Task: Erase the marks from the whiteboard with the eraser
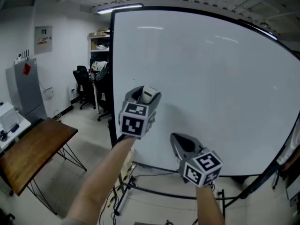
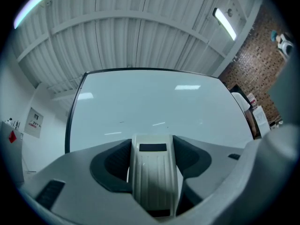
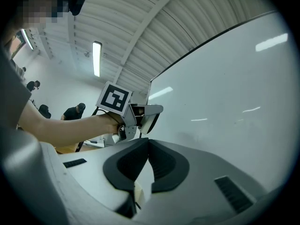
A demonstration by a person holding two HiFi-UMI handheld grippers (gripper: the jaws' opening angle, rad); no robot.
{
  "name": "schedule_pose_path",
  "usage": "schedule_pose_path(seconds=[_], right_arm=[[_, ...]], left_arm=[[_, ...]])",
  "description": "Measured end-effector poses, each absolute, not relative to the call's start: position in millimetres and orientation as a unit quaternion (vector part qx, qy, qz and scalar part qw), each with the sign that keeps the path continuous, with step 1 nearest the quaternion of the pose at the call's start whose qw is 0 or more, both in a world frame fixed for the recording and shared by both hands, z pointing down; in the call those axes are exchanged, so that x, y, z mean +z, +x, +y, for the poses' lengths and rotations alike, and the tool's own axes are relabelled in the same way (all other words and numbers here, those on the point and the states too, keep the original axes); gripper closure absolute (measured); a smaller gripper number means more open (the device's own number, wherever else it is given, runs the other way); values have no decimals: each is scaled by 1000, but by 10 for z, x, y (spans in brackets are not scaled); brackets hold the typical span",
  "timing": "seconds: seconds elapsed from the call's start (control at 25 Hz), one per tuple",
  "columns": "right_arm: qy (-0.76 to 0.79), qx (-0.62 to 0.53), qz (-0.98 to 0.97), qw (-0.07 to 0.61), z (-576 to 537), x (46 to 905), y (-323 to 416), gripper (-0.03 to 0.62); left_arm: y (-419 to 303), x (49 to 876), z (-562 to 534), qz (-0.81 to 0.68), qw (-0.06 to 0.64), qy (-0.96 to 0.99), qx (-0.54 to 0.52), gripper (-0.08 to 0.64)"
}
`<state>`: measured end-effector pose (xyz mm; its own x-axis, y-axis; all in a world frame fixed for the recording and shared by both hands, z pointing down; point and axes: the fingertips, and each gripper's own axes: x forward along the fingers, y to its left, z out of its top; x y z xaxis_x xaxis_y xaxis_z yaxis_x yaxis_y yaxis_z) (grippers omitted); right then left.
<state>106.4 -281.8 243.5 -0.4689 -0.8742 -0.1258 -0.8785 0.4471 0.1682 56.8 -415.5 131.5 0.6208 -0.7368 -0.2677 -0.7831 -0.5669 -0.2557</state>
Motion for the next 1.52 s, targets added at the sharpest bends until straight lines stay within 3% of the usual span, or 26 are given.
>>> schedule_pose_path(seconds=[0.92,1.52], right_arm=[[-444,23,895,-29,-3210,3240,281,603],[-454,-18,889,-50,-3412,3637,384,603]], left_arm=[[-658,3438,-4583,477,66,-876,24,288],[-641,4271,-4926,476,10,-879,31,288]])
